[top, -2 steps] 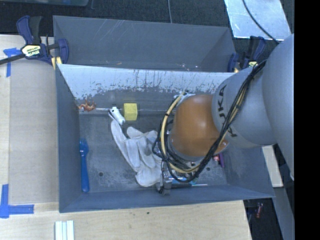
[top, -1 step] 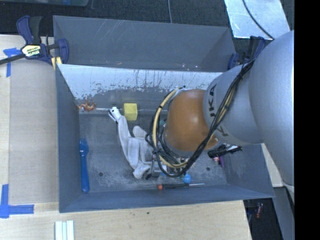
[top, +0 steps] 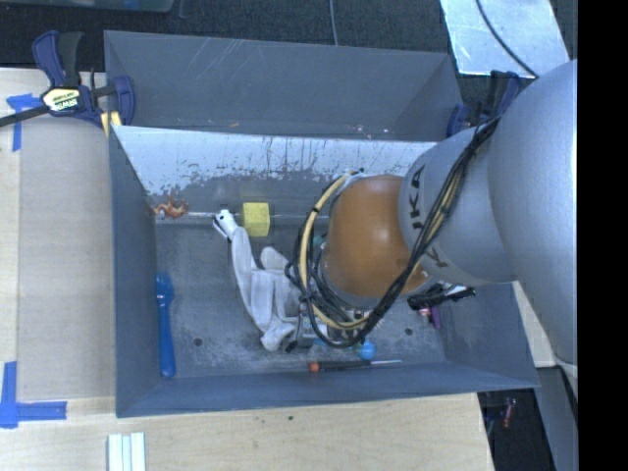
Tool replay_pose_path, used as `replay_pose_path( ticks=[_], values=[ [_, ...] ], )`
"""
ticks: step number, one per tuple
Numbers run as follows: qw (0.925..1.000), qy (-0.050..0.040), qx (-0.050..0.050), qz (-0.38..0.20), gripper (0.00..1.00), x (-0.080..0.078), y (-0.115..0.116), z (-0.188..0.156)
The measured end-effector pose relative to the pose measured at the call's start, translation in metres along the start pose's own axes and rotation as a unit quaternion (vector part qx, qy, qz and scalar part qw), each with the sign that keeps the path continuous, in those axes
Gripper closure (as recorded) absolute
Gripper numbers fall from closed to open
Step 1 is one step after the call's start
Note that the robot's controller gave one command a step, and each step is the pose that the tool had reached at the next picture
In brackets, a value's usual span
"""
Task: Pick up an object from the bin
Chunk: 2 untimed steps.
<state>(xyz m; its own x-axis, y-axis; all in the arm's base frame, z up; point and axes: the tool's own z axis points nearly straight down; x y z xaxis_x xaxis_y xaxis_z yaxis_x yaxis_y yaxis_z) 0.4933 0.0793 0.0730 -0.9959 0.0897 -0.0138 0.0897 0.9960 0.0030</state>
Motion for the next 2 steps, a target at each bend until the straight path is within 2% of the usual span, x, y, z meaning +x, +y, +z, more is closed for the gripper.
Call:
replay_pose_path(
  ticks=[1, 2],
  values=[
    [1.0000, 0.0035, 0.001, 0.000, 1.00, 0.002, -0.001, -0.014],
    [1.0000, 0.0020, 0.000, 0.000, 1.00, 0.001, 0.000, -0.044]
  ],
)
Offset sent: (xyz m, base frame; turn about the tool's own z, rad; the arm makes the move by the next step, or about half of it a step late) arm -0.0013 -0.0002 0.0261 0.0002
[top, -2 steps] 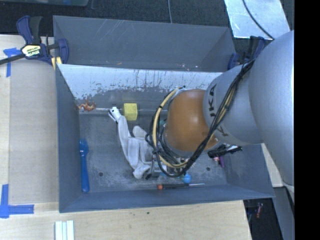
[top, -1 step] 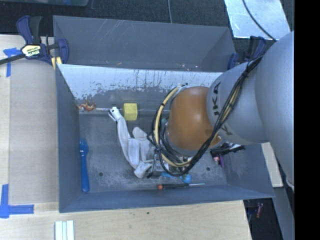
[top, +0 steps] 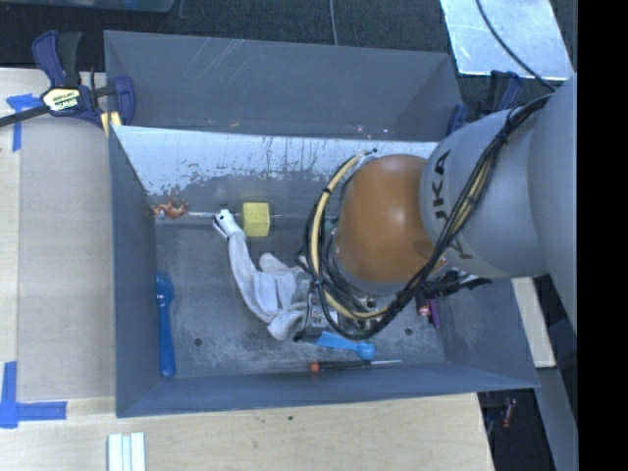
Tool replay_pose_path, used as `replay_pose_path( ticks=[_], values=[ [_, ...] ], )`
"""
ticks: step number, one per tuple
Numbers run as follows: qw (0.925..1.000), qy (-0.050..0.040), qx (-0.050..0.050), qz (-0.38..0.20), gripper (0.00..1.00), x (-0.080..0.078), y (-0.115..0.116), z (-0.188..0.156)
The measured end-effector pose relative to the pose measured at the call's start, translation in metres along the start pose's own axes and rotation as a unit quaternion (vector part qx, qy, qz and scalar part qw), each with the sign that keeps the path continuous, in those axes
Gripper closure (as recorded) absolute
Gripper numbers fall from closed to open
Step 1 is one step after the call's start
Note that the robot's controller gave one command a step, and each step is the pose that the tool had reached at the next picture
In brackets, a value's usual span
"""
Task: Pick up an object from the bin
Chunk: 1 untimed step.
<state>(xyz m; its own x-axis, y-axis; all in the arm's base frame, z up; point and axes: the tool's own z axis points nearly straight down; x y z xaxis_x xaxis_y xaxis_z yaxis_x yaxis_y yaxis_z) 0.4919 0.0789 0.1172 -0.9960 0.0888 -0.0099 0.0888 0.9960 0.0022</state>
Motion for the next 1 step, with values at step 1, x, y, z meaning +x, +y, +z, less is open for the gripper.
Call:
replay_pose_path(
  ticks=[1],
  values=[
    [1.0000, -0.0009, 0.000, -0.001, 1.00, -0.0007, -0.0001, -0.0163]
  ],
)
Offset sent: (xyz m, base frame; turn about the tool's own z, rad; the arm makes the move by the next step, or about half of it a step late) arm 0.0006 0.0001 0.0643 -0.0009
